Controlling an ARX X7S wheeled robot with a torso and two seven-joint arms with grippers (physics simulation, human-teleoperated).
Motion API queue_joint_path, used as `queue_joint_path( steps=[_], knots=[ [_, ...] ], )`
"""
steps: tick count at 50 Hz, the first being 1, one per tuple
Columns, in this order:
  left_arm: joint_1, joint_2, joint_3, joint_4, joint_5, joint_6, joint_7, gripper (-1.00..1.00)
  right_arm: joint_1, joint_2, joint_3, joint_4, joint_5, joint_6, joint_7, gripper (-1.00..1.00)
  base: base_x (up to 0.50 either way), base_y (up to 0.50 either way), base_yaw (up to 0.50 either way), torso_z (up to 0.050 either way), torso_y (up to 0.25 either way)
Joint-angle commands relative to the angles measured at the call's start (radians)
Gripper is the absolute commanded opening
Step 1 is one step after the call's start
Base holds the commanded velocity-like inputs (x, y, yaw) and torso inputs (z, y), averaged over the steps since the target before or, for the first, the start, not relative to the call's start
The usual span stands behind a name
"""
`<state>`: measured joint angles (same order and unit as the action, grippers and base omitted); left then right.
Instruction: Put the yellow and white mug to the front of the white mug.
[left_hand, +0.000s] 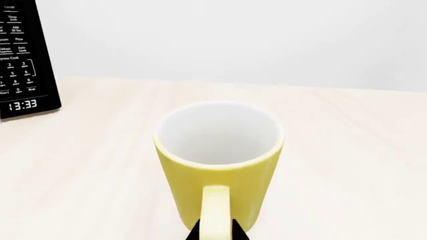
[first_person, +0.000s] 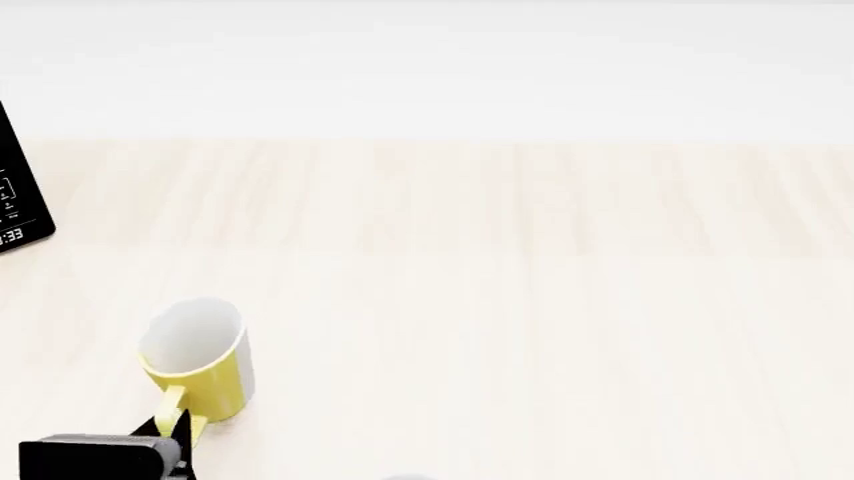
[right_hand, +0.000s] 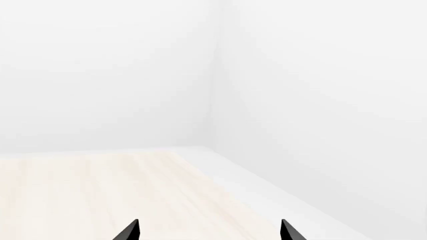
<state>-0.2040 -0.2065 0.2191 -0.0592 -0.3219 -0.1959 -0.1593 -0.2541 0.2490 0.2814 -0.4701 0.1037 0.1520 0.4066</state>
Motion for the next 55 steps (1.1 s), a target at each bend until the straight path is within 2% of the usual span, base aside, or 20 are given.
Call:
queue_joint_path(
  steps=[1, 4, 5, 6, 7, 8, 9, 11, 14, 15, 21, 24, 28, 35, 43, 55],
  knots=[
    [-0.072, -0.062, -0.005, -0.004, -0.030, 0.039, 0.102, -1.00, -0.002, 0.004, -0.002, -0.001, 0.003, -0.001, 0.004, 1.00, 0.00, 0.00, 0.00, 0.000, 0.000],
    [-0.150, -0.080, 0.000, -0.086, -0.062, 0.057, 0.200, -1.00, 0.001, 0.005, -0.007, 0.001, 0.000, 0.002, 0.006, 1.00, 0.00, 0.00, 0.00, 0.000, 0.000],
    [-0.184, -0.094, 0.030, -0.138, -0.025, 0.130, 0.265, -1.00, 0.000, 0.005, -0.007, 0.000, 0.001, 0.001, 0.006, 1.00, 0.00, 0.00, 0.00, 0.000, 0.000],
    [-0.201, -0.098, 0.035, -0.154, -0.028, 0.122, 0.279, -1.00, -0.001, 0.006, -0.006, 0.000, 0.002, 0.001, 0.006, 1.00, 0.00, 0.00, 0.00, 0.000, 0.000],
    [-0.246, -0.100, 0.023, -0.185, -0.074, 0.055, 0.302, -1.00, -0.002, 0.006, -0.004, 0.001, 0.003, 0.000, 0.007, 1.00, 0.00, 0.00, 0.00, 0.000, 0.000],
    [-0.282, -0.105, 0.030, -0.222, -0.067, 0.065, 0.327, -1.00, -0.002, 0.006, -0.002, 0.001, 0.005, -0.001, 0.007, 1.00, 0.00, 0.00, 0.00, 0.000, 0.000],
    [-0.331, -0.124, 0.039, -0.245, -0.125, 0.027, 0.437, -1.00, -0.002, 0.007, -0.003, 0.002, 0.003, 0.001, 0.009, 1.00, 0.00, 0.00, 0.00, 0.000, 0.000],
    [-0.383, -0.142, 0.052, -0.290, -0.121, 0.046, 0.505, -1.00, 0.000, 0.007, -0.004, 0.003, 0.003, 0.002, 0.009, 1.00, 0.00, 0.00, 0.00, 0.000, 0.000],
    [-0.454, -0.189, 0.076, -0.314, -0.199, -0.042, 0.675, -1.00, 0.005, 0.008, -0.011, 0.005, -0.002, 0.006, 0.011, 1.00, 0.00, 0.00, 0.00, 0.000, 0.000],
    [-0.481, -0.201, 0.081, -0.341, -0.204, -0.028, 0.729, -1.00, 0.007, 0.009, -0.016, 0.006, -0.006, 0.008, 0.012, 1.00, 0.00, 0.00, 0.00, 0.000, 0.000],
    [-0.563, -0.239, 0.077, -0.387, -0.270, -0.099, 0.852, -1.00, 0.007, 0.011, -0.022, 0.005, -0.011, 0.011, 0.016, 1.00, 0.00, 0.00, 0.00, 0.000, 0.002],
    [-0.576, -0.266, 0.086, -0.353, -0.303, -0.133, 0.920, -1.00, 0.010, 0.013, -0.027, 0.004, -0.015, 0.014, 0.018, 1.00, 0.00, 0.00, 0.00, 0.000, 0.000],
    [-0.580, -0.299, 0.078, -0.286, -0.360, -0.186, 0.968, -1.00, 0.008, 0.014, -0.027, 0.002, -0.015, 0.014, 0.020, 1.00, 0.00, 0.00, 0.00, 0.000, 0.000],
    [-0.582, -0.314, 0.090, -0.215, -0.388, -0.235, 0.976, -1.00, 0.007, 0.016, -0.029, 0.003, -0.014, 0.011, 0.022, 1.00, 0.00, 0.00, 0.00, 0.000, 0.000],
    [-0.555, -0.294, 0.149, -0.123, -0.361, -0.224, 0.986, -1.00, 0.004, 0.018, -0.029, 0.003, -0.010, 0.005, 0.023, 1.00, 0.00, 0.00, 0.00, 0.000, 0.000],
    [-0.595, -0.264, 0.173, -0.057, -0.371, -0.275, 0.949, -1.00, 0.000, 0.021, -0.024, 0.002, 0.000, 0.002, 0.026, 1.00, 0.00, 0.00, 0.00, 0.000, 0.000]
  ],
)
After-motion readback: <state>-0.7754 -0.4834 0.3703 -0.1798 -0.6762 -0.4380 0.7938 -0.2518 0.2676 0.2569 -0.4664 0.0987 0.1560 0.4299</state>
